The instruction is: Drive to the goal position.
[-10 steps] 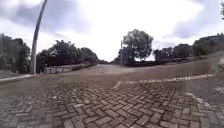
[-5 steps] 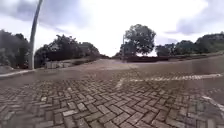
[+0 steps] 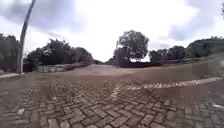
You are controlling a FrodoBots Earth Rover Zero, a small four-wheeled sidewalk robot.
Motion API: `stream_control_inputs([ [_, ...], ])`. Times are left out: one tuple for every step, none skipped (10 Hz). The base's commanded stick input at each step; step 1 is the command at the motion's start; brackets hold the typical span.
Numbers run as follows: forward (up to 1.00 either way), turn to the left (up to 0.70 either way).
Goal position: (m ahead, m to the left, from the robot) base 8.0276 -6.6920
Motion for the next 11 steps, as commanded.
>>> stream_control_inputs([
  [0.70,-0.27],
  [0.70,-0.27],
  [0.70,-0.27],
  [0.70,-0.27],
  [0.70,-0.12],
  [0.70,0.00],
  [0.70,0.00],
  [0.70,0.00],
  [0.70,0.00],
  [0.70,0.00],
  [0.70,0.00],
])
